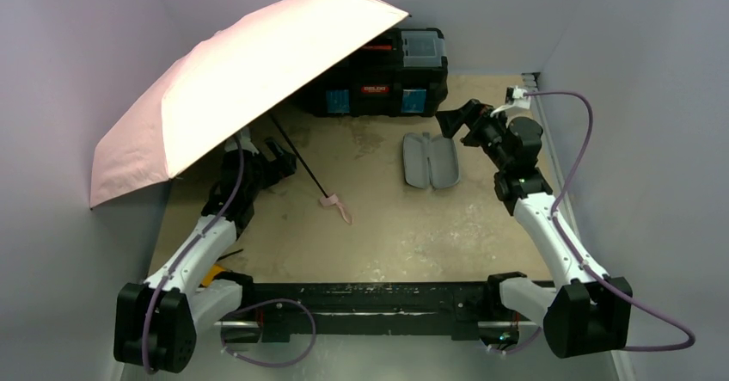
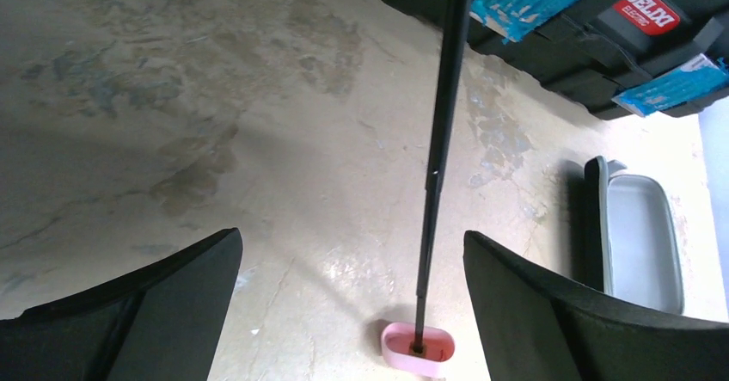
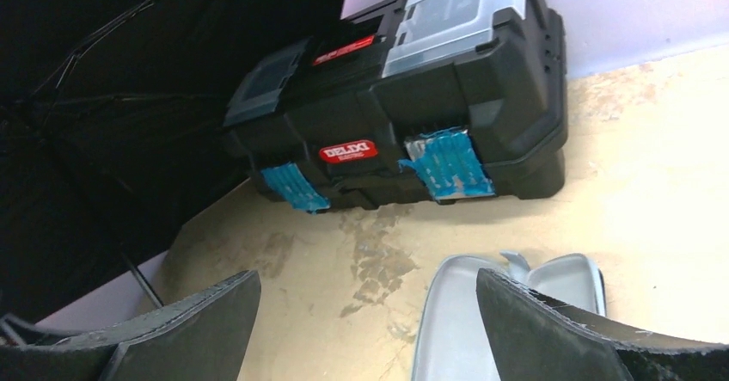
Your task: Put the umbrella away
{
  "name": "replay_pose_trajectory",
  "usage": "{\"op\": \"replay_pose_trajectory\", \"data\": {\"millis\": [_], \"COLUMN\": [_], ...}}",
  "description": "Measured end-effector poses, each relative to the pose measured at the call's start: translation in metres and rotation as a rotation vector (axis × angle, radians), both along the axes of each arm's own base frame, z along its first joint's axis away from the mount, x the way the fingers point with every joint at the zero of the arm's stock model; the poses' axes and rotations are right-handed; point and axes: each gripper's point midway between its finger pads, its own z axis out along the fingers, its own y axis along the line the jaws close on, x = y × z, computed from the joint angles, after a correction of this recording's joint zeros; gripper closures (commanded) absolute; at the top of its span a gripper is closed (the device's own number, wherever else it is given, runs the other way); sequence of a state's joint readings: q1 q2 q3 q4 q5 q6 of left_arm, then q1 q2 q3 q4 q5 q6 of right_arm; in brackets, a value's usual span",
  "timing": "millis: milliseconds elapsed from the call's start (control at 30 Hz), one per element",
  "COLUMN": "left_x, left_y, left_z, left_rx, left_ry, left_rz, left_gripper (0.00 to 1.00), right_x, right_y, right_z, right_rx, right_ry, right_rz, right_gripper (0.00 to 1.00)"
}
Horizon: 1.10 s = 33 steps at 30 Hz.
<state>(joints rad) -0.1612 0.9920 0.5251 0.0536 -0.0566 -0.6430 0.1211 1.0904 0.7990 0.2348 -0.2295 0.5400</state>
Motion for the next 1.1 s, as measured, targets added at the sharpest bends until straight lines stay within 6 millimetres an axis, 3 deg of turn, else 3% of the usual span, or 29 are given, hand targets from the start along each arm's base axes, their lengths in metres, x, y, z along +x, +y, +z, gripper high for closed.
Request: {"op": "replay_pose_trajectory", "data": {"millis": [167,467,533,600,633,833,967,1100], "left_x": [0.011,0.032,0.036,0.038,0.041,0.05,0.038,0.026], "left_y": [-0.014,-0.037,-0.042,-0.046,-0.05,-0.063,-0.06,-0.06], "left_z": [-0.004,-0.029,-0.037,-0.042,-0.04,-0.02,-0.014,0.01], "left_rx": [-0.025,-0.101,-0.12,-0.139,-0.16,-0.176,-0.161,-0.133], "left_ry": [-0.012,0.013,0.025,0.035,0.025,-0.02,0.002,-0.002], "left_rz": [-0.031,-0.049,-0.049,-0.05,-0.057,-0.09,-0.092,-0.122], "left_gripper": [0.04,0.35,0.58,0.97,1.0,1.0,1.0,1.0], "right_x": [-0.006,-0.013,-0.014,-0.015,-0.015,-0.018,-0.019,-0.021], "right_y": [0.013,0.03,0.031,0.033,0.034,0.038,0.04,0.044], "right_z": [-0.001,0.0,0.0,0.0,0.0,0.0,0.0,0.002], "right_rx": [-0.002,0.002,0.003,0.004,0.005,0.009,0.016,0.033], "right_ry": [0.002,0.002,0.003,0.003,0.004,0.005,0.008,0.009], "right_rz": [0.059,0.128,0.132,0.14,0.144,0.166,0.177,0.195], "right_gripper": [0.01,0.01,0.01,0.01,0.01,0.01,0.01,0.01]}}
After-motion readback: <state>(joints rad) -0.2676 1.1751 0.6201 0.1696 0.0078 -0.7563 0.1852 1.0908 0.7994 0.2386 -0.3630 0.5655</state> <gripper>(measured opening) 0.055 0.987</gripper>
